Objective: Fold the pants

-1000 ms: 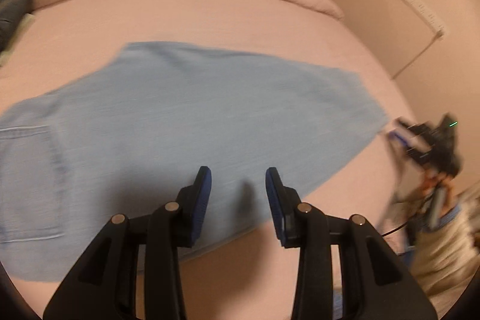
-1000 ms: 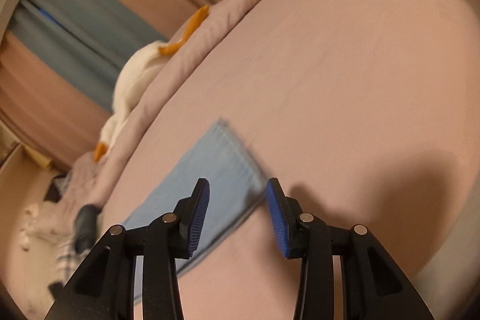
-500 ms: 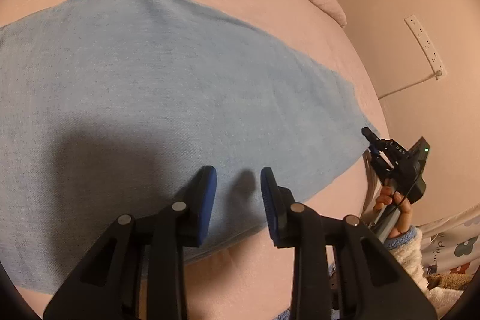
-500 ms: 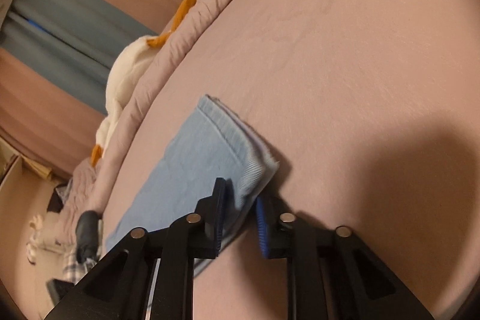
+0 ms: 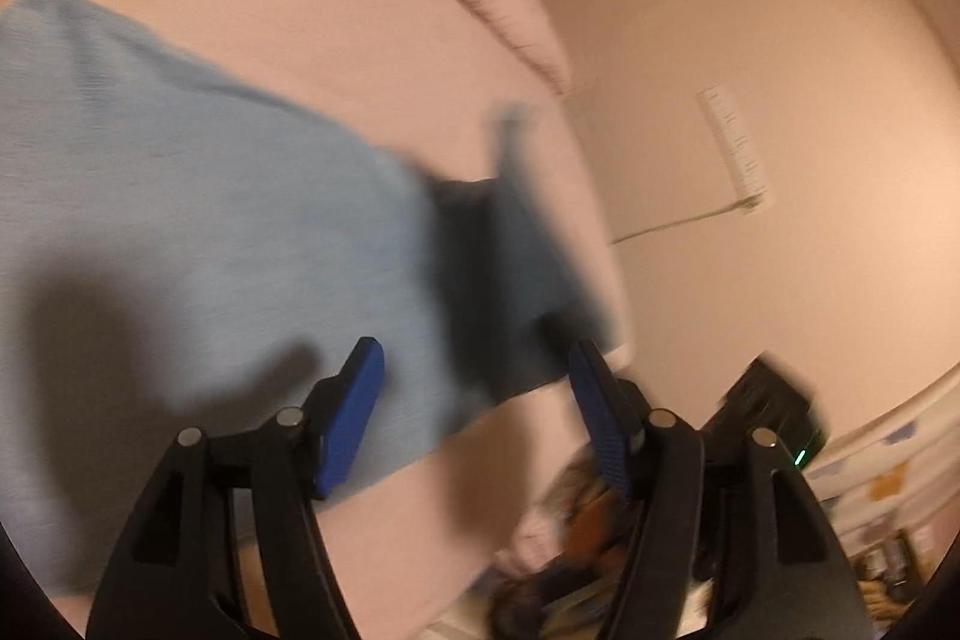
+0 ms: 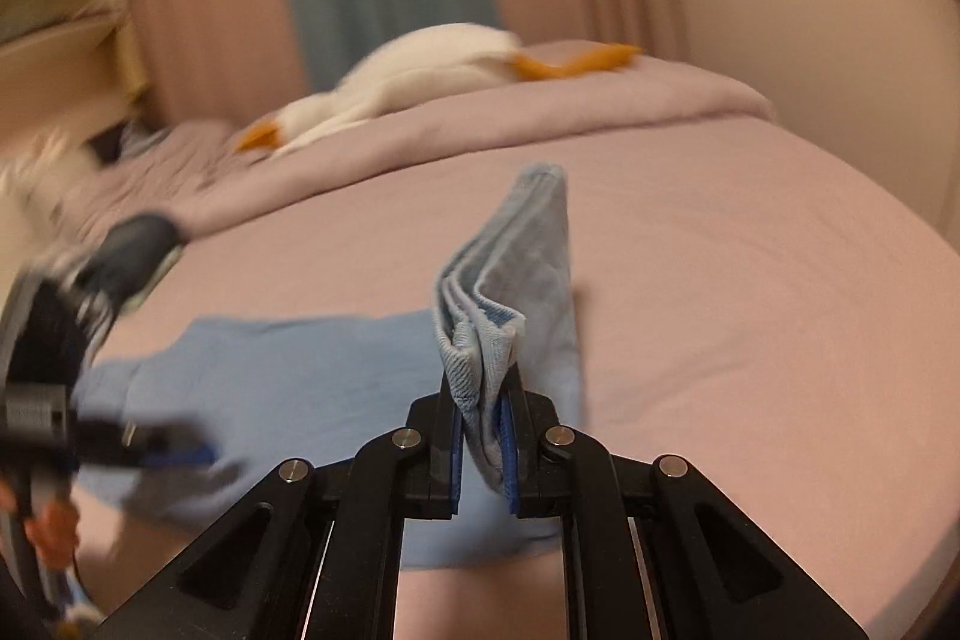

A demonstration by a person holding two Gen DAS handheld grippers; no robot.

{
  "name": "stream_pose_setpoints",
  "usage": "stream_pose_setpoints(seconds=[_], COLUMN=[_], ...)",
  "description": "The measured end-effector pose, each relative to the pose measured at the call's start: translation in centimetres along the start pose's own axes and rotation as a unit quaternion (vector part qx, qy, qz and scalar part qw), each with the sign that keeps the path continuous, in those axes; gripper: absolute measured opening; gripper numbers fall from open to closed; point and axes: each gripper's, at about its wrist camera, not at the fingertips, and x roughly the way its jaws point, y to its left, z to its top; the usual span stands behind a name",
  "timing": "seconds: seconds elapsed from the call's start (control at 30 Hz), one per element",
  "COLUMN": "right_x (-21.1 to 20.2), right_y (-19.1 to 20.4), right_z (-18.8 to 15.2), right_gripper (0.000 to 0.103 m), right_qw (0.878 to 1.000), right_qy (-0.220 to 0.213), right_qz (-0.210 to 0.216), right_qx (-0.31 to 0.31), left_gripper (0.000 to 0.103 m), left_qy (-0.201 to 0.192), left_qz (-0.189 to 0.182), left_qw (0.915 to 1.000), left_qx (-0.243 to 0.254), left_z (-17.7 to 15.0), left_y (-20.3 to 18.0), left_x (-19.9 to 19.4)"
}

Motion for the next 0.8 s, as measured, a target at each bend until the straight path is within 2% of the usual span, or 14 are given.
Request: stream_pose_setpoints(seconds=[0.07,0.2,0.27,0.33,0.37,0.47,0.63,0.8], right_x=[0.5,2.0,2.1,2.5,2.6,2.4,2.7,3.9], right_y=[2.3,6.2,7.5,8.9,9.6,10.5,12.0,16.3], right_z=[-0.5,-1.8,-2.8,-3.5,-3.9,-4.3,-3.7,-2.9], right_gripper=[0.012,0.012,0.012,0.012,0.012,0.012,0.012,0.012], right_qw=[0.999,0.996,0.993,0.989,0.986,0.982,0.978,0.969], right_qy=[0.006,0.028,0.039,0.051,0.055,0.053,0.056,0.051], right_qz=[0.015,0.046,0.054,0.059,0.057,0.051,0.087,0.121], right_qx=[-0.030,-0.072,-0.097,-0.129,-0.144,-0.171,-0.181,-0.208], left_gripper=[0.070,0.067,0.052,0.022,0.017,0.012,0.010,0.007], left_qy=[-0.004,-0.004,-0.006,-0.005,-0.006,-0.030,-0.072,-0.095], left_qz=[-0.014,-0.023,-0.008,0.026,0.038,0.058,0.104,0.139], left_qw=[0.9996,0.9970,0.9976,0.9984,0.9983,0.9974,0.9920,0.9857], left_qx=[-0.023,-0.074,-0.069,-0.051,-0.045,-0.031,0.005,0.004], left_z=[0.4,0.6,0.8,0.8,0.8,0.7,0.9,0.9], left_y=[0.5,2.4,2.6,2.6,2.6,3.0,3.5,5.2], left_x=[0.6,1.0,0.7,0.2,-0.1,-2.1,-5.4,-7.7])
